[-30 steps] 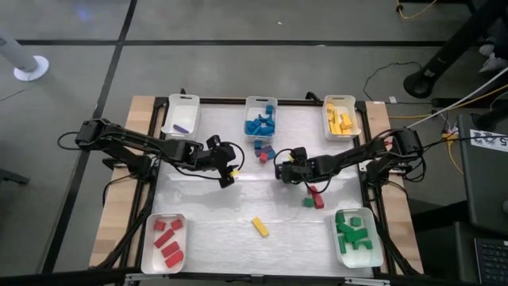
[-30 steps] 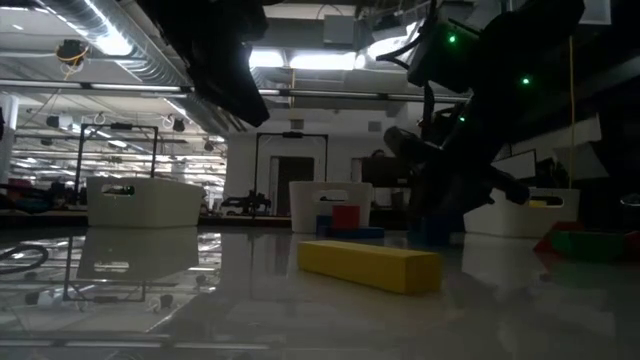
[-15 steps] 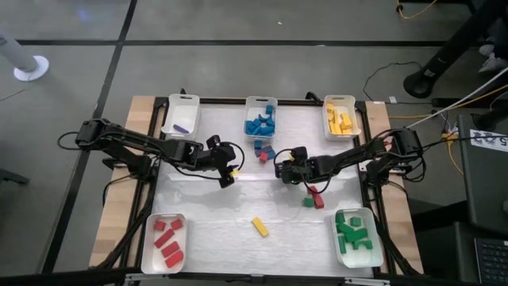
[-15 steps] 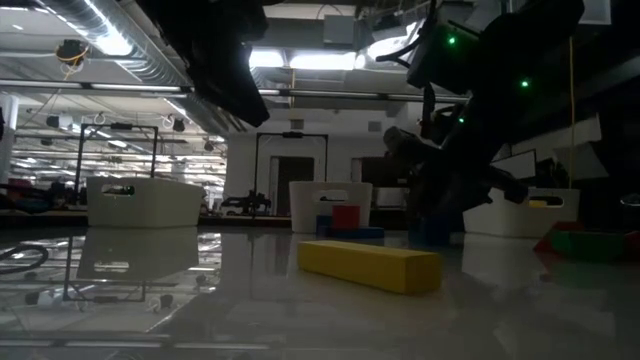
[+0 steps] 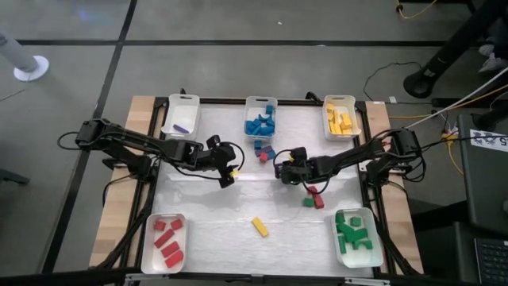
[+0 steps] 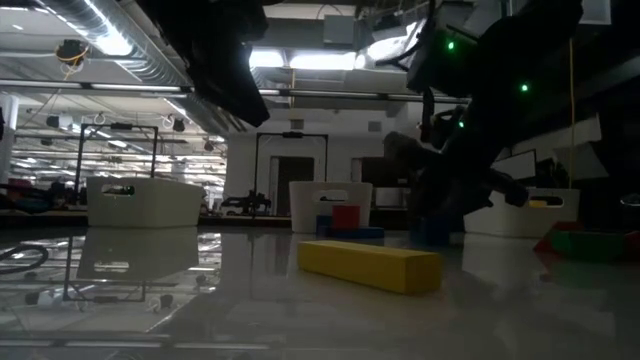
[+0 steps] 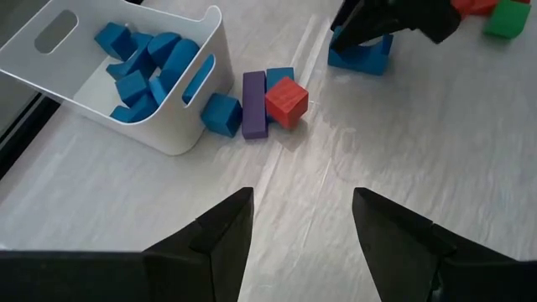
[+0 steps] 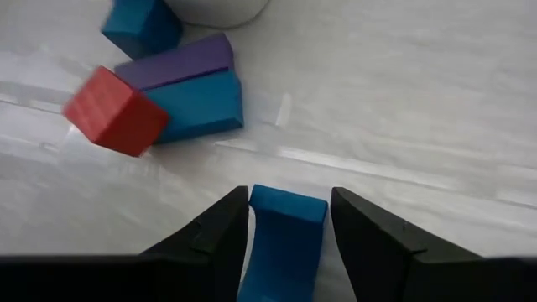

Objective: Sort blocks
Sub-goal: Put the blue block into the top center white bin

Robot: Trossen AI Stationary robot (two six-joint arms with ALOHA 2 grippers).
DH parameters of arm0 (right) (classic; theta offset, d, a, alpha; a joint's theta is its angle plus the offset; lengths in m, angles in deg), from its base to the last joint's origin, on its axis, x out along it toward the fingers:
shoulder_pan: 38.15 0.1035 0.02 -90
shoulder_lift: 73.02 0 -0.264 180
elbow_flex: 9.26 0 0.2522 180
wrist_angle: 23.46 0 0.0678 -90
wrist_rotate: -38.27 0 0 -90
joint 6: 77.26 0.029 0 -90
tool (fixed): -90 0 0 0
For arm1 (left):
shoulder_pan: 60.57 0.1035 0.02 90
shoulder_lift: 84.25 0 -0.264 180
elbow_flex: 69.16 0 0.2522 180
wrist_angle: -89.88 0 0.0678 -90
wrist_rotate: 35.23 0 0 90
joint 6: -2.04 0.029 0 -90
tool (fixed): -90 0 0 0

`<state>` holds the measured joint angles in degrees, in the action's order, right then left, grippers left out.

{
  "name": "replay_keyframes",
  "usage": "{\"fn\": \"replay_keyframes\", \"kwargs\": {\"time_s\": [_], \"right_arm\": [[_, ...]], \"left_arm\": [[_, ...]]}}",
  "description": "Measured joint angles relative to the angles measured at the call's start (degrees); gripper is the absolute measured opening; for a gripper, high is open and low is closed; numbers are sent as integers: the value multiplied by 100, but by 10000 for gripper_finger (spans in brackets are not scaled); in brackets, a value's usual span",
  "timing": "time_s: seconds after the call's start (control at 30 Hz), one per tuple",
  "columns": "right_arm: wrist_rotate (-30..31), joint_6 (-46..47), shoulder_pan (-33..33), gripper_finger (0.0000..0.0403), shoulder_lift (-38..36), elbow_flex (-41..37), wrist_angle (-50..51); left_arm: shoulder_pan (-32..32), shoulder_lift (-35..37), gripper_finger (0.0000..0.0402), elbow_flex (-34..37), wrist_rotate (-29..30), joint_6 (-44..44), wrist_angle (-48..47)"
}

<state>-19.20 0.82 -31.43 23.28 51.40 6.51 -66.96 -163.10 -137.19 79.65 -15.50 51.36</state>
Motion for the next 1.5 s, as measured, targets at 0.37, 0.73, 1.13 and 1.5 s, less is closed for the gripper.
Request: {"fn": "replay_keyframes", "kwargs": {"time_s": [0.37,0.73,1.13,1.5], "right_arm": [[192,-39,2,172,445,4,-282],[440,-52,-2,123,454,2,-267],[685,-88,-128,137,296,-4,-278],[1063,-2088,-778,138,-230,907,-304]], "left_arm": [[0,0,194,-4,-1,5,-13],[0,0,194,-4,0,15,-16],[0,0,194,-4,-15,17,-180],[-64,-6,194,-4,-22,-349,-283]]}}
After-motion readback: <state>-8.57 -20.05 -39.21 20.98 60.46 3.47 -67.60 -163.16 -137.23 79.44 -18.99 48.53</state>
